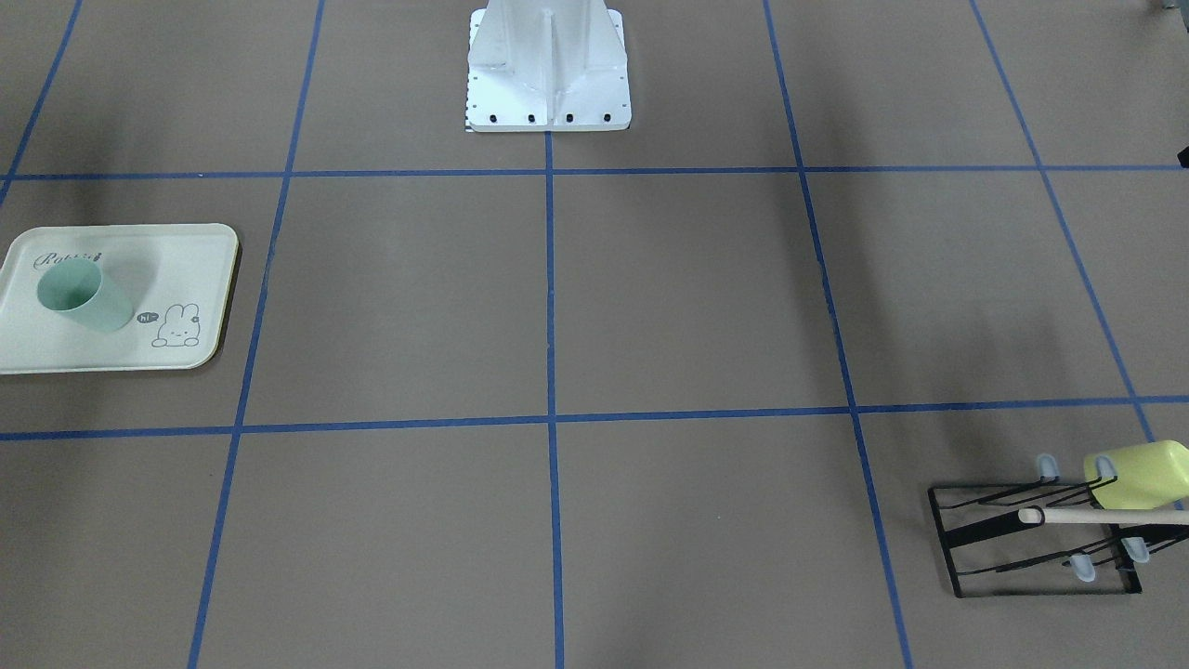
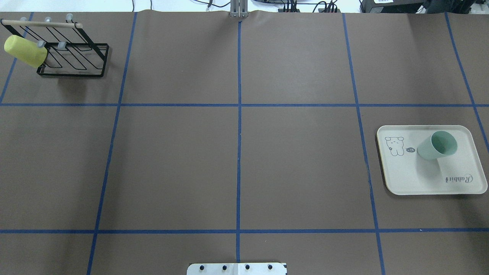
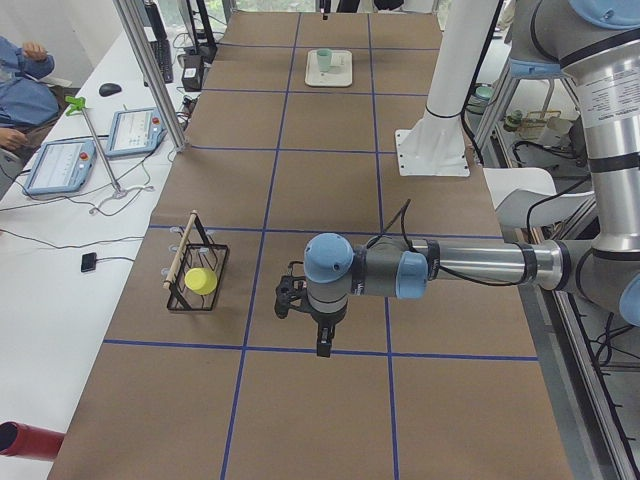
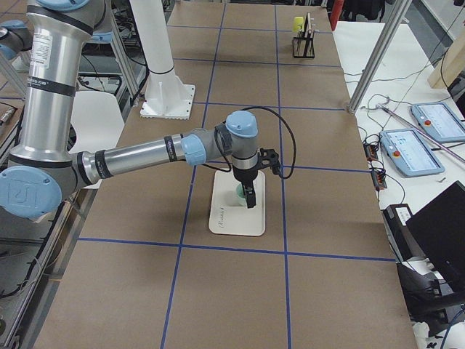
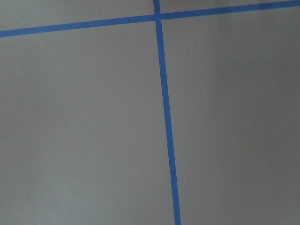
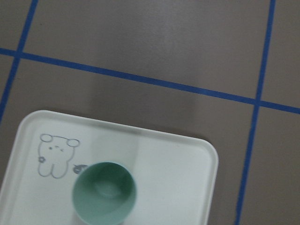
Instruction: Left arm grabs green cup and hands to right arm on tray
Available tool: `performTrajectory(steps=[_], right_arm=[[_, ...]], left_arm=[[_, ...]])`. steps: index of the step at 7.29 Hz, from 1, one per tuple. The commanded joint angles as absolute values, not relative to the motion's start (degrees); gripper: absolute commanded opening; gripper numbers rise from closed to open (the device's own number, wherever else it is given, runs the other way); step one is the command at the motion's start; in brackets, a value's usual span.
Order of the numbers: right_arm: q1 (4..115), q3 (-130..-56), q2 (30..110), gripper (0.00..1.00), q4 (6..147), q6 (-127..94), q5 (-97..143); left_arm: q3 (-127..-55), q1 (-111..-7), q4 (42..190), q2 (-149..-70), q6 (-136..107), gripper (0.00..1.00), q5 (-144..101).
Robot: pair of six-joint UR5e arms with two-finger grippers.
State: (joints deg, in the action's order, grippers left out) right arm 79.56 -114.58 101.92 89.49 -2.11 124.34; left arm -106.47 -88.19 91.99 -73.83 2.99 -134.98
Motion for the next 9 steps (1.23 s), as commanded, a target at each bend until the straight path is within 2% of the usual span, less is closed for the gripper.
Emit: performTrajectory(steps=[1,7,9], right_arm=[[88.4,-111.1,105.9,1.00,92.6,8.2,124.4],[89.3,-110.4,106.8,1.00,92.5,7.7,124.2],[89.3,-108.3,107.0,1.00,88.4,7.6,124.2]], left_arm=[[-106.2,-88.2,92.0,-73.9,2.8,1.00,-134.9],[-106.4,-88.2,91.9,-74.3,3.1,1.00,-134.7],[-106.3,-88.2,91.9,-74.3,3.1,1.00,-134.7]])
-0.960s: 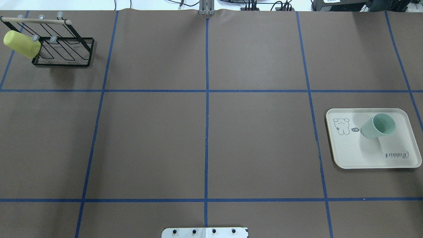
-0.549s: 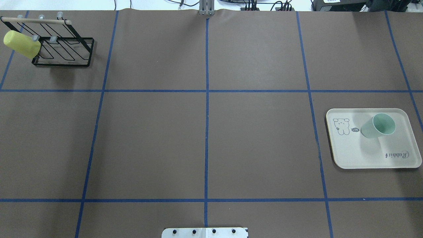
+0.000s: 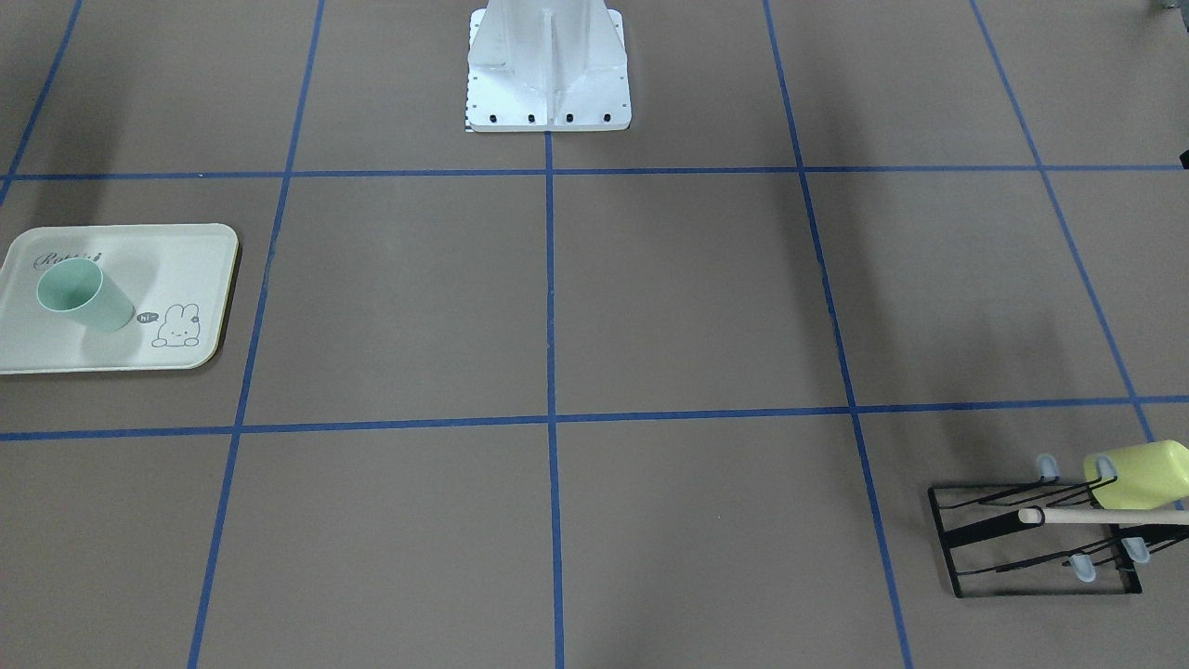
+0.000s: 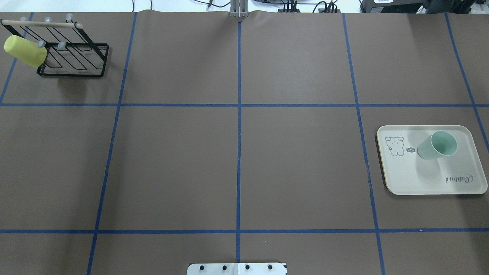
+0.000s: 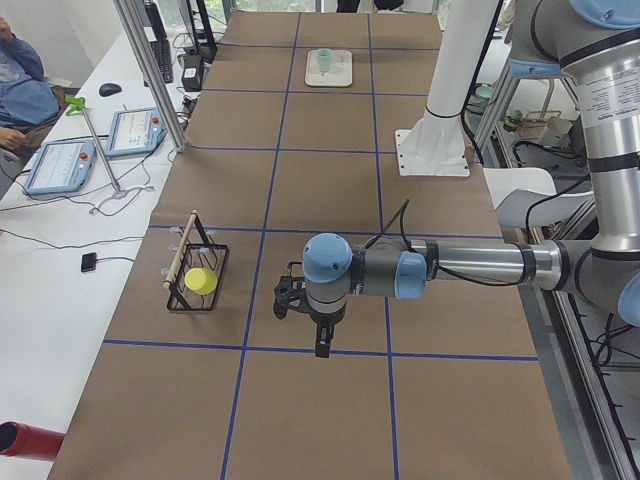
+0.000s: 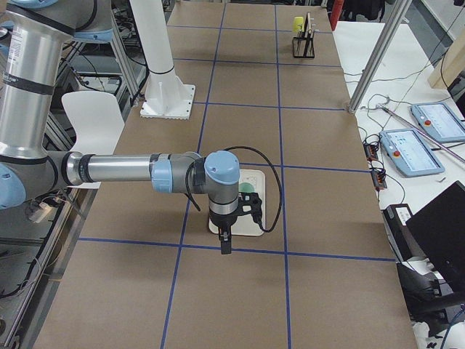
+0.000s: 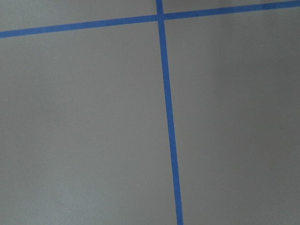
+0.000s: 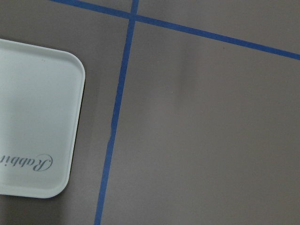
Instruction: Left arm grabs green cup and hands to right arm on tray
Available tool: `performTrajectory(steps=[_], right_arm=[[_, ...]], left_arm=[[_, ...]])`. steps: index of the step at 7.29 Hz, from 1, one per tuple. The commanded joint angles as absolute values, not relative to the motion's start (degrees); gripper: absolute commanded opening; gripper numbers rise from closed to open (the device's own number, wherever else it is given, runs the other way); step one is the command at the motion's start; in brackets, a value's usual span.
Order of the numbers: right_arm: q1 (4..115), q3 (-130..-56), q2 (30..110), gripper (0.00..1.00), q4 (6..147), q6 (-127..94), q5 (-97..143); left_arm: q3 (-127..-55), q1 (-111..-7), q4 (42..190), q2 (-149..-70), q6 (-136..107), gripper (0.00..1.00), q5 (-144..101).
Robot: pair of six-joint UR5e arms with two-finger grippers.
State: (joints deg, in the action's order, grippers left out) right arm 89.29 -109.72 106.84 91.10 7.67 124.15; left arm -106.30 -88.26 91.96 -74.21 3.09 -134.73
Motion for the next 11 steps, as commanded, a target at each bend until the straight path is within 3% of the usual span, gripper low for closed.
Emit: performTrajectory(steps=[1,11], right_arm=[[89.3,-106.4,107.0,1.00,85.3,7.6,124.3],[89.2,-105.5,107.8,1.00,84.7,7.8,128.3]], left_arm=[[-106.6,-88.2,91.9,-74.3,3.0,1.00,-134.7],[-106.9,-88.2,92.7,-74.2,3.3,1.00,-134.6]])
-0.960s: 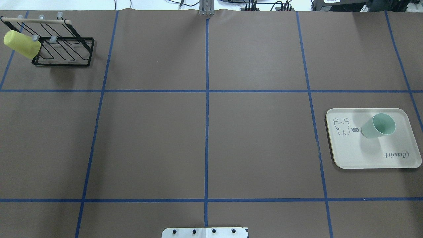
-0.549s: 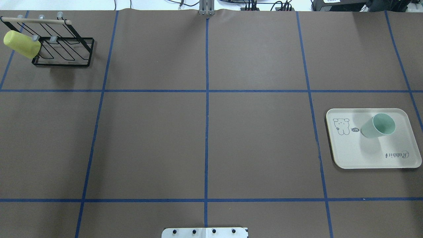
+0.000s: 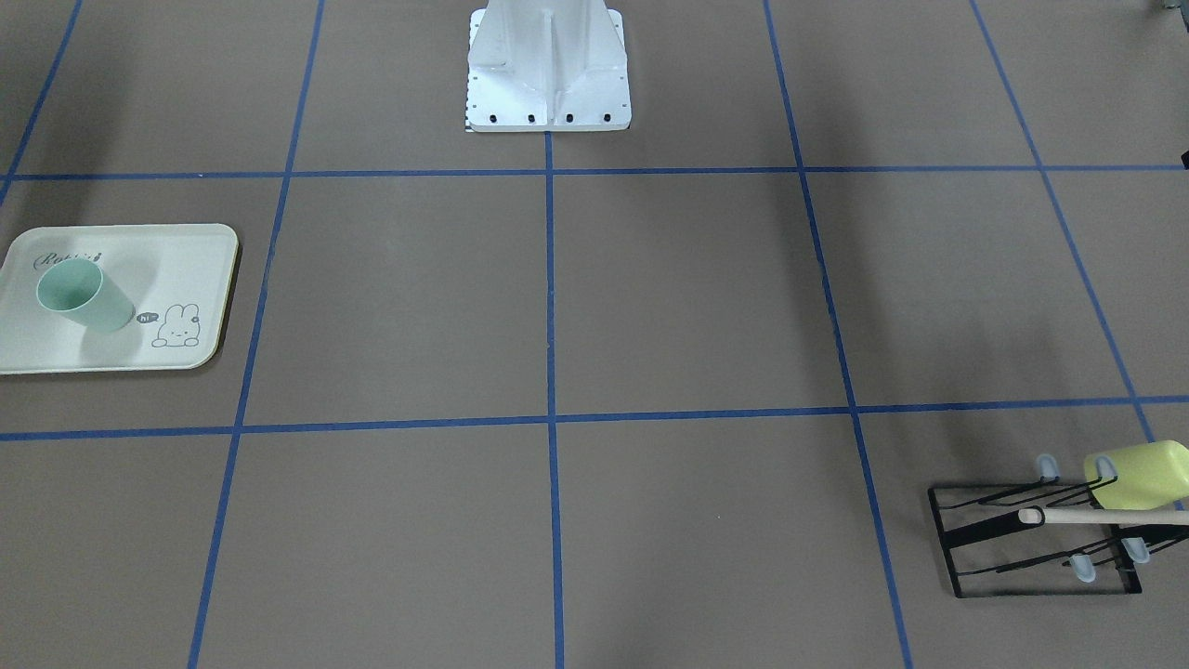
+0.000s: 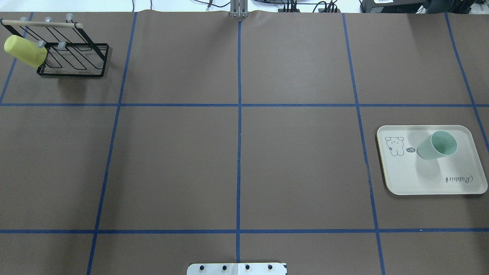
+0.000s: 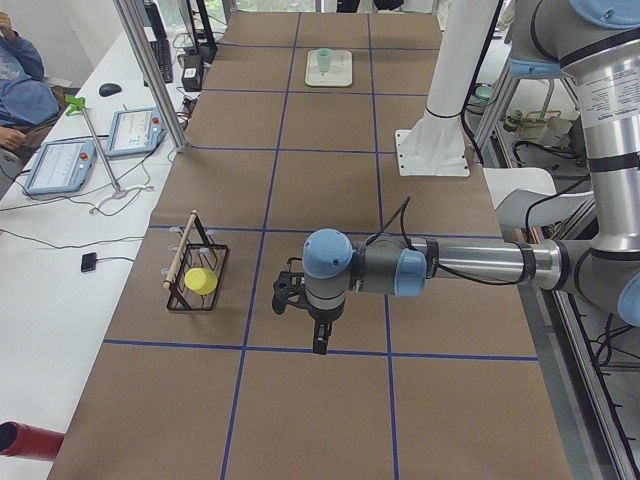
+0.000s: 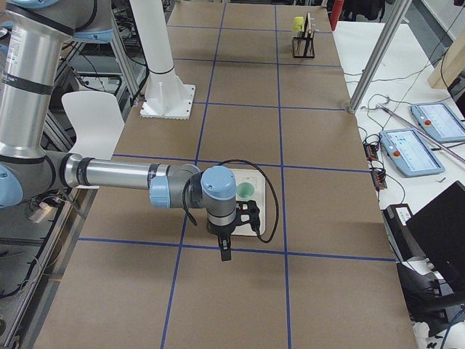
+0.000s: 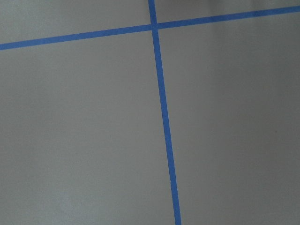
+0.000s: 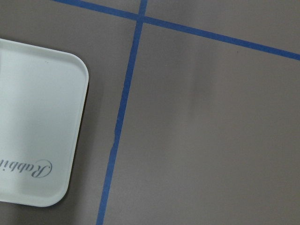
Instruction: Left arm grabs green cup and hands to right arm on tray
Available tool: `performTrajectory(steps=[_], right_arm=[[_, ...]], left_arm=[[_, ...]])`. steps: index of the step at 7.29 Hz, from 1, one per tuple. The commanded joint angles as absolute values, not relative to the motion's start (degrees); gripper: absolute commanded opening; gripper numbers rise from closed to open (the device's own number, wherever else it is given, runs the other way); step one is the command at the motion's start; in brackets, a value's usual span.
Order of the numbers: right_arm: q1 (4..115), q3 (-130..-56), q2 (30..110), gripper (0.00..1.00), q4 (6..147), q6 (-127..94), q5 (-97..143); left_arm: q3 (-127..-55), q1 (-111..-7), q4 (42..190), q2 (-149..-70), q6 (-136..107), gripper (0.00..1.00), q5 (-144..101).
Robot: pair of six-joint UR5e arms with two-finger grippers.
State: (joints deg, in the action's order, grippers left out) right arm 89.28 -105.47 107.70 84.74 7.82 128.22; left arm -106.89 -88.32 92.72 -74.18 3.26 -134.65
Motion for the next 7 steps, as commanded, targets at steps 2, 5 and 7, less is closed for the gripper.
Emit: performTrajectory(steps=[2,5,7], right_arm=[[89.2,-105.5,107.8,1.00,84.8,7.7,128.3],[89.2,-105.6,107.8,1.00,84.7,7.7,128.6],[89.2,-105.6,107.7,1.00,84.7,7.7,129.3]], left_arm=[[-107.0,-88.2,92.7,-74.2,3.3,1.00,-134.6],[-107.4,-88.3,92.7,-74.1,3.3,1.00,-134.6],[-107.4,-88.4,92.7,-73.9,3.3,1.00,-134.6]])
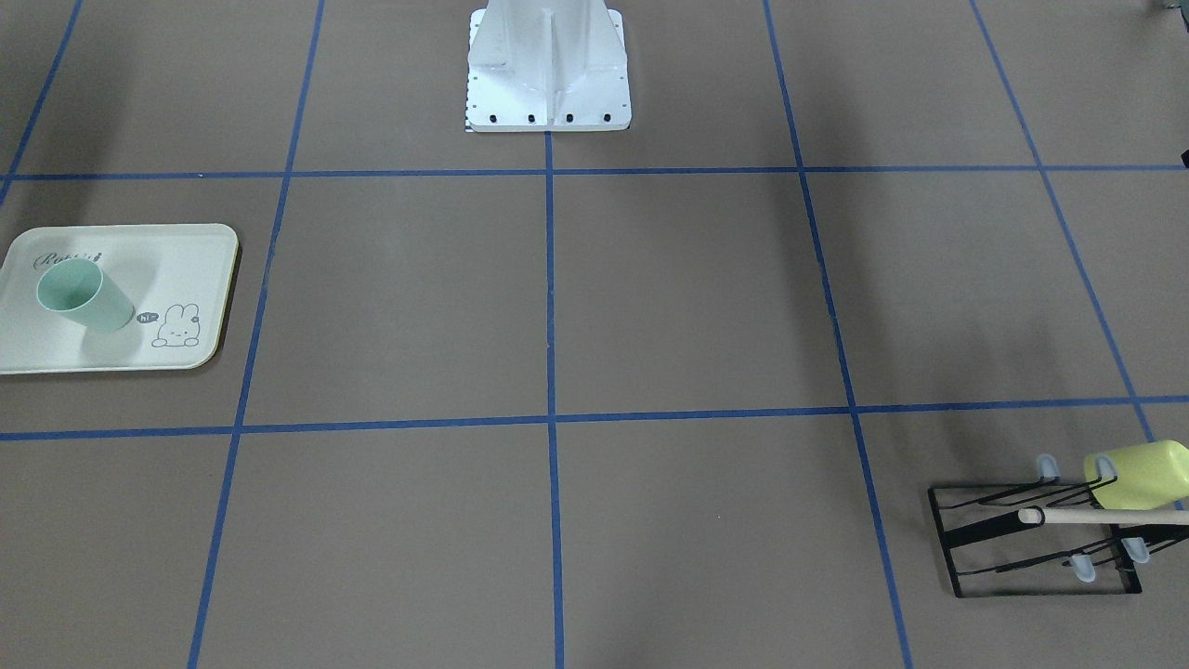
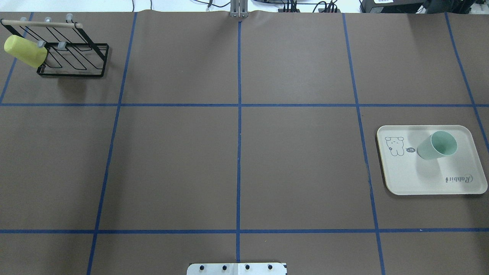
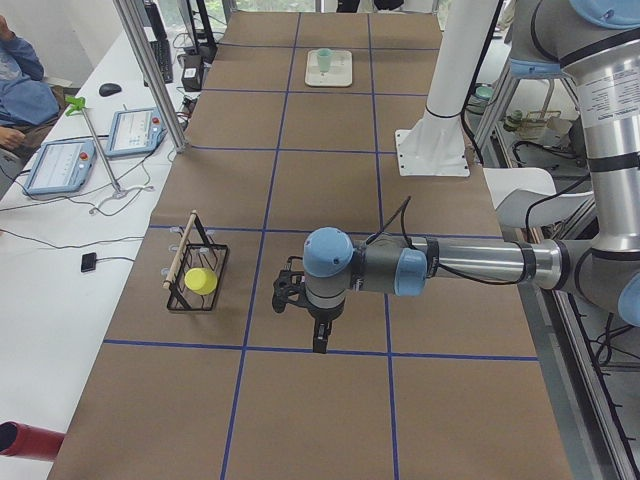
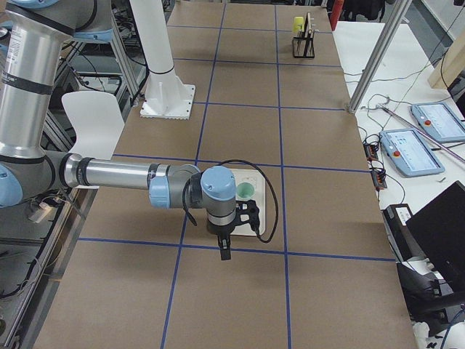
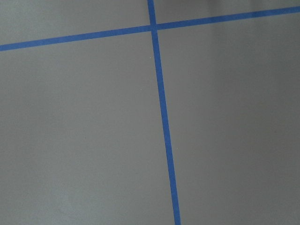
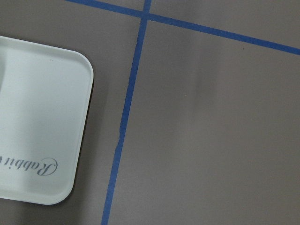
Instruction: Left arm grabs green cup and hands to right arm on tray
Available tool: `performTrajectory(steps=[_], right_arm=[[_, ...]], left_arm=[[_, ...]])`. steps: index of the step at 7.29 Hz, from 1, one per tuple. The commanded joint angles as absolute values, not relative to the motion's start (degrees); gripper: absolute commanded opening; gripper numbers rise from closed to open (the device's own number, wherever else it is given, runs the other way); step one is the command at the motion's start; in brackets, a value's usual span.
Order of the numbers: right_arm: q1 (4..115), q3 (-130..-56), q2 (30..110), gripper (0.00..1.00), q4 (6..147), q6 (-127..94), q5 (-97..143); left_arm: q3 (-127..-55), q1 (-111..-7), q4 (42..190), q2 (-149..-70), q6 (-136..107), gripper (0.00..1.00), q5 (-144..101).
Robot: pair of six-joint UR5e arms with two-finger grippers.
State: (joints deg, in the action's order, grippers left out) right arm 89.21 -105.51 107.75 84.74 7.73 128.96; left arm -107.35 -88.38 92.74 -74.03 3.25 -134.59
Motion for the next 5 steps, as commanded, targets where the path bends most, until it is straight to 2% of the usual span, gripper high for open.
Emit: performTrajectory(steps=[1,5], right_arm=[[89.2,-105.6,107.7,1.00,84.7,7.7,129.3],[89.1,-105.5,107.7,1.00,84.8,7.7,130.7]], left_arm=[[-107.4,-88.4,92.7,-73.9,3.3,1.00,-134.6],[-107.4,-88.4,92.7,-73.7,3.3,1.00,-134.6]])
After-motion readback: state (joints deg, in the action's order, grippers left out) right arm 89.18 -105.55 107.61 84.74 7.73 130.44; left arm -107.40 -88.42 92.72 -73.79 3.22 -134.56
